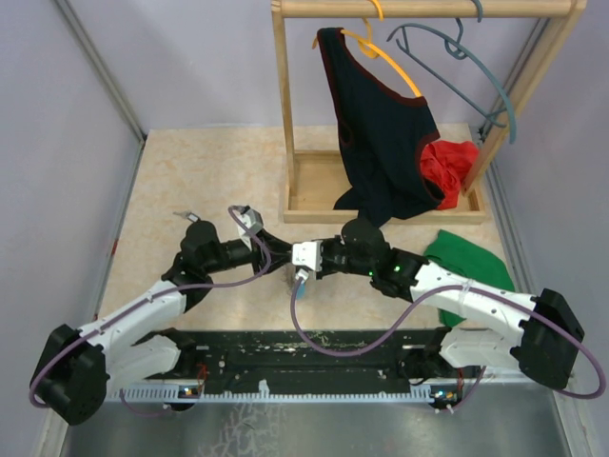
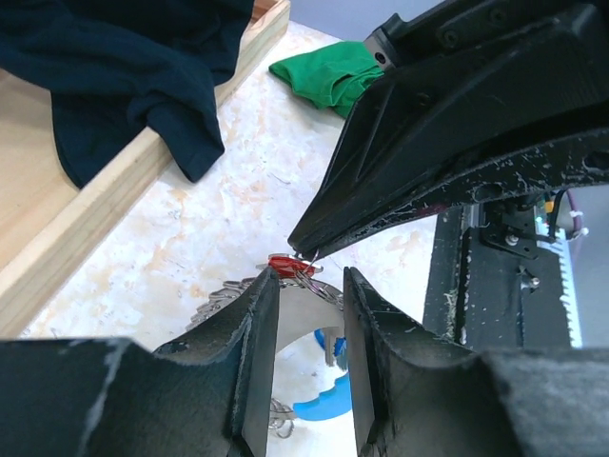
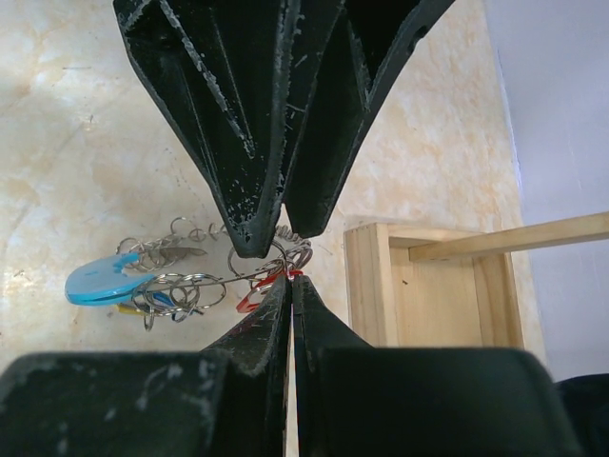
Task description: Put the keys on the keyring
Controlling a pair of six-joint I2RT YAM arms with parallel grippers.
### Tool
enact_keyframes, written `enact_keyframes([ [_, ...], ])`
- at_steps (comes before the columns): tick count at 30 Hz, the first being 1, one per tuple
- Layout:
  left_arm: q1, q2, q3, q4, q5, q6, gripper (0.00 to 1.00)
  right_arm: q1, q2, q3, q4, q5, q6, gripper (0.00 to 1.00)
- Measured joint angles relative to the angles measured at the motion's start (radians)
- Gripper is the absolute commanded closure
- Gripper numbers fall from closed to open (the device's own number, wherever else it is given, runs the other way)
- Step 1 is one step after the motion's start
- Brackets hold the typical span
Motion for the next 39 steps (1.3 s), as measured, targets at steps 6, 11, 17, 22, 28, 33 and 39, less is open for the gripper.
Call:
enact_keyframes([
  [6, -0.002, -0.007, 0.017, -0.085, -0.038, -0.09, 0.64, 0.006, -0.001, 0.0, 0.003, 0.004, -0.001, 1.0],
  [11, -0.003, -0.007, 0.058, -0.162, -0.049, -0.162, 0.68, 0.007, -0.001, 0.011, 0.004, 0.007, -0.006, 1.0],
  [17, -0.003, 0.001, 0.077, -0.177, -0.049, -0.226, 0.76, 0.017, -0.001, 0.019, 0.004, 0.008, -0.007, 1.0],
  [22, -0.003, 0.03, 0.091, -0.198, -0.047, -0.254, 0.9, 0.019, -0.001, 0.019, 0.005, 0.008, -0.008, 1.0],
  [28, -0.003, 0.03, 0.098, -0.22, -0.06, -0.246, 1.0, 0.02, -0.002, 0.019, 0.004, 0.024, -0.007, 1.0],
  [33, -0.005, 0.004, 0.103, -0.244, -0.084, -0.224, 1.0, 0.03, -0.018, 0.016, 0.005, 0.045, -0.006, 1.0],
  [39, -0.006, -0.017, 0.103, -0.243, -0.096, -0.223, 1.0, 0.031, -0.031, 0.004, 0.013, 0.061, -0.003, 1.0],
])
